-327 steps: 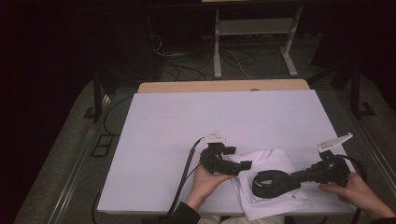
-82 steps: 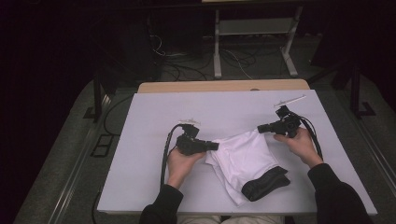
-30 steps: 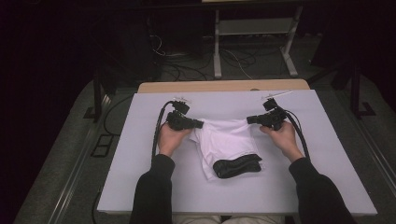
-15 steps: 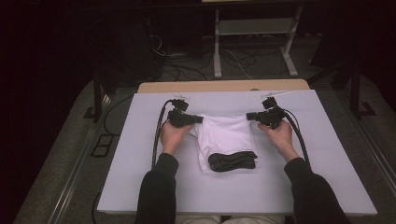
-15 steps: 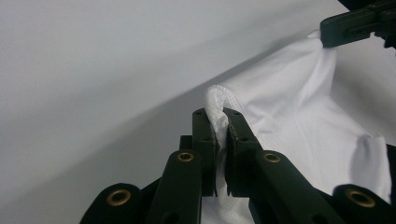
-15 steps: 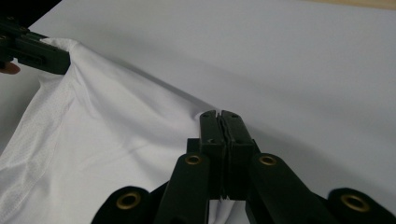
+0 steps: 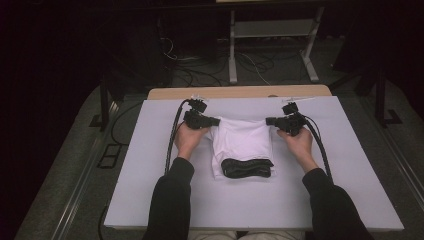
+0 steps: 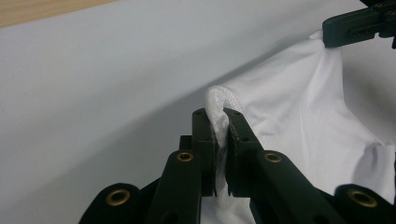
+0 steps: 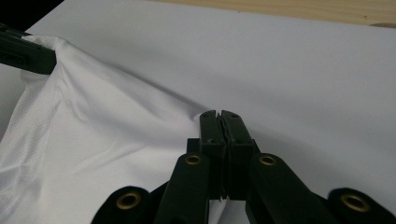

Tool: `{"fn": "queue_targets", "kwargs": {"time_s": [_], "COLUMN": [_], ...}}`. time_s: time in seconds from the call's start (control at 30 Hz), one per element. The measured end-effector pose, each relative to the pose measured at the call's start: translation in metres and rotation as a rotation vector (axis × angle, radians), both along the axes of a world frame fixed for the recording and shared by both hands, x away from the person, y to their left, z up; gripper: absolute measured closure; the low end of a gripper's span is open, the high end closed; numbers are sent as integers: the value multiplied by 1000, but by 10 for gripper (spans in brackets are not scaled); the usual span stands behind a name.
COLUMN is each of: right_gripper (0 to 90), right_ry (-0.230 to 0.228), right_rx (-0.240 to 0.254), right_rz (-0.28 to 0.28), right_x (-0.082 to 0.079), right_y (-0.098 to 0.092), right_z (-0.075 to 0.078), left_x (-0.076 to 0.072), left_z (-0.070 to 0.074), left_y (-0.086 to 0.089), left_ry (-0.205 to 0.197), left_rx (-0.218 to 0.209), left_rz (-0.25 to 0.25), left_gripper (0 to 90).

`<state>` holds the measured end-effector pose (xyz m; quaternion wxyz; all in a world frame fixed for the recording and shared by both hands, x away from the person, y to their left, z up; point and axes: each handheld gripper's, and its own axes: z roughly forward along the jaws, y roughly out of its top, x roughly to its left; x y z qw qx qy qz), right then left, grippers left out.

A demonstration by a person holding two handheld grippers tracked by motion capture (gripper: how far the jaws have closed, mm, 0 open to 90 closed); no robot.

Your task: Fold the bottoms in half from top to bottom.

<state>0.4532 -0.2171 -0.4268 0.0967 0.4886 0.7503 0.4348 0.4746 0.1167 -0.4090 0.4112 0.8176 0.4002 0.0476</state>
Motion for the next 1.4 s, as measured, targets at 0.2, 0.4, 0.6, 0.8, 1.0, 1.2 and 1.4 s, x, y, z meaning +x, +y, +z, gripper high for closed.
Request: {"fn": "queue_targets", "kwargs": {"time_s": [0.2, 0.4, 0.6, 0.8, 1.0, 1.2, 1.4], "right_gripper": [874, 873, 857, 637, 371, 159, 0], "right_ry": [-10, -12, 10, -37, -63, -50, -31], "right_rx": [-21, -25, -4, 12, 24, 28, 17], "right_rz": [-3, 7, 6, 16, 40, 53, 60], "right_x": [5, 13, 16, 14, 10, 6, 0], "right_y": [1, 2, 3, 1, -1, -8, -15], "right_z": [3, 3, -2, 3, 11, 19, 27], "left_x": [5, 8, 11, 5, 0, -5, -10], "left_z": [0, -2, -3, 0, 6, 11, 14], "left_y": [-1, 3, 8, 6, 2, 1, 7], "left_ry": [0, 10, 3, -46, -55, -48, -47], "left_rx": [-10, -30, -56, -23, -42, -42, -56], "left_rz": [11, 42, 56, 69, 42, 2, 3], "left_gripper": [822, 810, 711, 369, 151, 16, 0]}}
